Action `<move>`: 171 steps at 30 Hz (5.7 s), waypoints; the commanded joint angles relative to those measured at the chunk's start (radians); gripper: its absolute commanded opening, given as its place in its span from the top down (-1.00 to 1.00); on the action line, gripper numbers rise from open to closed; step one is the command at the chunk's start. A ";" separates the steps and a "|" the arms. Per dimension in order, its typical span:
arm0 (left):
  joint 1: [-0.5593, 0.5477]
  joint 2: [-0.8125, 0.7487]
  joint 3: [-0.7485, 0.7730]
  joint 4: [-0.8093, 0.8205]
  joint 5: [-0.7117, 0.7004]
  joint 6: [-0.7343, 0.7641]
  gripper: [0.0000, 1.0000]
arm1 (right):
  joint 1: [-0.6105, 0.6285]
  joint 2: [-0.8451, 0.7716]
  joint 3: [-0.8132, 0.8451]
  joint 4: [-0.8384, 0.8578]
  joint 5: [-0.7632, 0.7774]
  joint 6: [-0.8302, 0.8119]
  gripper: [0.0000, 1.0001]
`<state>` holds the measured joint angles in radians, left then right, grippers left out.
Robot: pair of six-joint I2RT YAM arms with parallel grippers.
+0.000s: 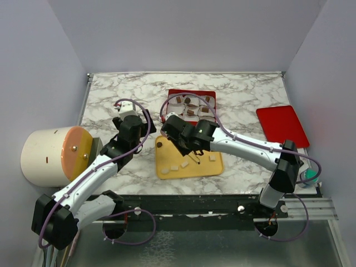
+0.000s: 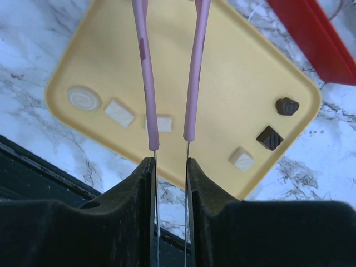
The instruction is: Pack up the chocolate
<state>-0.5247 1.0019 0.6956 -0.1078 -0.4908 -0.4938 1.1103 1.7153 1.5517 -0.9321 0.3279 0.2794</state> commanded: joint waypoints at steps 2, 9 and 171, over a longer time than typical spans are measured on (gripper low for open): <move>0.005 -0.014 0.007 -0.004 -0.025 -0.006 -0.95 | -0.091 0.014 0.072 0.013 0.043 -0.018 0.72; 0.006 -0.003 0.007 0.007 -0.019 -0.002 -0.95 | -0.241 0.093 0.130 0.092 -0.023 -0.091 0.71; 0.009 0.012 -0.039 0.040 0.036 -0.020 -0.96 | -0.676 -0.082 -0.428 0.462 0.087 0.004 0.41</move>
<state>-0.5224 1.0294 0.6716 -0.0696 -0.4747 -0.5018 0.4587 1.6241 1.1328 -0.5415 0.4030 0.2737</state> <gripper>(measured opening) 0.976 0.299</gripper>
